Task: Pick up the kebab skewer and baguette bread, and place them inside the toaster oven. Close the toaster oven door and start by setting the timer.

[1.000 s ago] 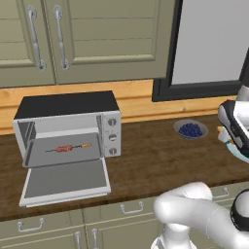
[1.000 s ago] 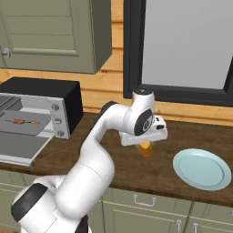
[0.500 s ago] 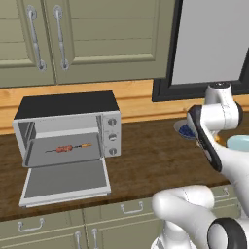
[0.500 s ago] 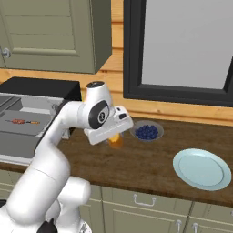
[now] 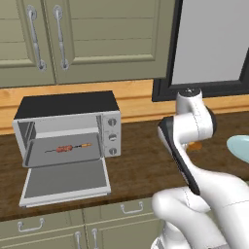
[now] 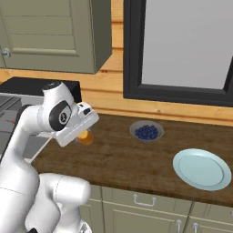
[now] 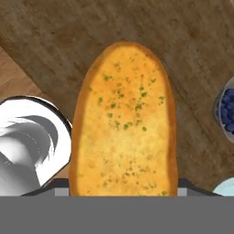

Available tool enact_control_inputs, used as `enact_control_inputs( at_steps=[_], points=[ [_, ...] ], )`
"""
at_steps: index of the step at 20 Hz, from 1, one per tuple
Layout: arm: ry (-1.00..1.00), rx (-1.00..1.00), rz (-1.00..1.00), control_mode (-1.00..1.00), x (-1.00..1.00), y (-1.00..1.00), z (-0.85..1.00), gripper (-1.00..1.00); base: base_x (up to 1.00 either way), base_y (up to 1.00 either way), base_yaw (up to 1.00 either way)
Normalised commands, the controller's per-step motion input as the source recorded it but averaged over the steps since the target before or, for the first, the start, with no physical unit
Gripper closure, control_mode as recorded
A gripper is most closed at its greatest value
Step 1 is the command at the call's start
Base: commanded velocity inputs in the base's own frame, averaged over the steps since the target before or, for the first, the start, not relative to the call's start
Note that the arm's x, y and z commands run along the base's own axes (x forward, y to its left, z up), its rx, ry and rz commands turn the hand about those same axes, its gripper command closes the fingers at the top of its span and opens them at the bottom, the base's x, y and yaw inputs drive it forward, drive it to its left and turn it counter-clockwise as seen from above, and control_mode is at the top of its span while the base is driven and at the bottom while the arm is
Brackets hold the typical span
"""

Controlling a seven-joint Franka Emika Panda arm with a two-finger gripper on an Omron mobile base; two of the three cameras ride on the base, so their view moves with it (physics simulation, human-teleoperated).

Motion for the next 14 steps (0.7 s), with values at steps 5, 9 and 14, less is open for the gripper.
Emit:
enact_control_inputs(
  at_steps=[5, 9, 14],
  points=[
    [0.02, 0.0, 0.2, -1.0, 0.0, 1.0, 0.11, 1.0, 0.0, 0.0, 0.0],
    [0.02, -0.02, 0.17, -1.0, 0.0, 1.0, 0.16, 1.0, 0.0, 0.0, 0.0],
    [0.0, -0.01, 0.15, -1.0, 0.05, 1.0, 0.07, 1.0, 0.0, 0.0, 0.0]
  ],
)
